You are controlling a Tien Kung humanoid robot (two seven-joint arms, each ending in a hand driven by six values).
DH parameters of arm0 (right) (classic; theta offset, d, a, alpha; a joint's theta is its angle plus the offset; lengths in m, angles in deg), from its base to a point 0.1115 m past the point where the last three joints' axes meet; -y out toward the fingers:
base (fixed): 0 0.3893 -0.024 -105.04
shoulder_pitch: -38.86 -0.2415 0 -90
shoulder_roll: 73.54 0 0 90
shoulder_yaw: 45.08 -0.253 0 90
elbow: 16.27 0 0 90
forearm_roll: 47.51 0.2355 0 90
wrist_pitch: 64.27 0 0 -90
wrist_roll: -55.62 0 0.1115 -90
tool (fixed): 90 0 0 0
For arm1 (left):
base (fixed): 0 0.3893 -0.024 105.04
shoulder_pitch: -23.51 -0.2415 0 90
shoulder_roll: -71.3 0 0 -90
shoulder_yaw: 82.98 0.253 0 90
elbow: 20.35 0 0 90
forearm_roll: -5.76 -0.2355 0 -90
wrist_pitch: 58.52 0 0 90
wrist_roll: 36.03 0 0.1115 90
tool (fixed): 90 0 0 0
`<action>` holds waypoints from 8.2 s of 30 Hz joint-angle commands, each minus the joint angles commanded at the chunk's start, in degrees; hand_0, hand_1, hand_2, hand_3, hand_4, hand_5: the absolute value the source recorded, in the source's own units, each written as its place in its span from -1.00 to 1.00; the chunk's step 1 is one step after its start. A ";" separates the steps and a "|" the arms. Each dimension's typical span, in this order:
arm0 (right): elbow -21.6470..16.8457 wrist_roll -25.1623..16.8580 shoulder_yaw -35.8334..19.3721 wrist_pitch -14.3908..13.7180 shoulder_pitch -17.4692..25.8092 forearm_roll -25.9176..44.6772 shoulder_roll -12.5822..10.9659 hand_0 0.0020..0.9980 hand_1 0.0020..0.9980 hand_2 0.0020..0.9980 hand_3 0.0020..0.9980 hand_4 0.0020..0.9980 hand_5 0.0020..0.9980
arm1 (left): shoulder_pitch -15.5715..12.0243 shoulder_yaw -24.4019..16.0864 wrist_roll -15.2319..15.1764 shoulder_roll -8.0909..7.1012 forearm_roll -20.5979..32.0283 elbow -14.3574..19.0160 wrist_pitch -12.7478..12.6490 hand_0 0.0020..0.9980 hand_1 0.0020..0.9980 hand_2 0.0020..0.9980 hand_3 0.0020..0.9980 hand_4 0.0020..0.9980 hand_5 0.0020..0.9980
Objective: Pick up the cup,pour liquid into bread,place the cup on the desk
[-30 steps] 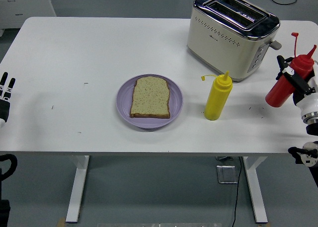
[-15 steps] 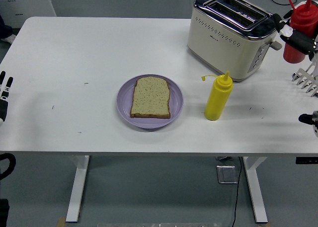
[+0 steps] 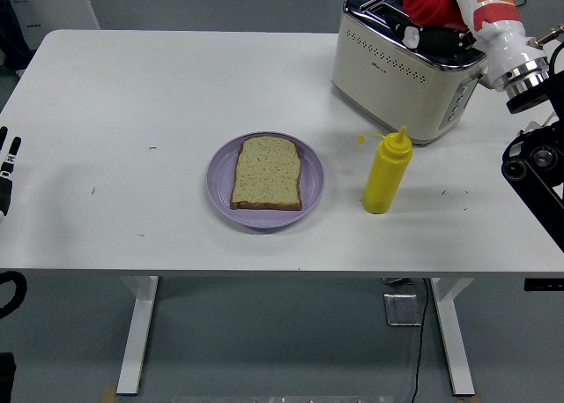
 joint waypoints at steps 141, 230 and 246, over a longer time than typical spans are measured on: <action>10.26 -32.34 -0.19 -12.81 26.31 74.95 4.01 -0.50 -0.48 -0.28 -0.21 0.35 -0.50 | -0.25 0.77 -0.15 0.00 0.21 -0.22 -0.30 0.62 0.61 0.69 0.50 0.24 1.00; -4.66 -26.45 -15.11 -3.44 37.84 61.02 -0.88 0.99 0.87 1.00 1.00 0.73 -0.44 | -0.29 1.14 -0.04 0.00 0.30 -0.19 -0.27 0.63 0.61 0.68 0.50 0.24 1.00; -2.94 -21.70 -31.48 5.21 36.56 85.44 1.33 0.82 0.67 0.78 0.77 0.62 0.10 | -0.02 0.79 0.03 0.00 0.30 -0.17 -0.32 0.62 0.61 0.68 0.50 0.24 1.00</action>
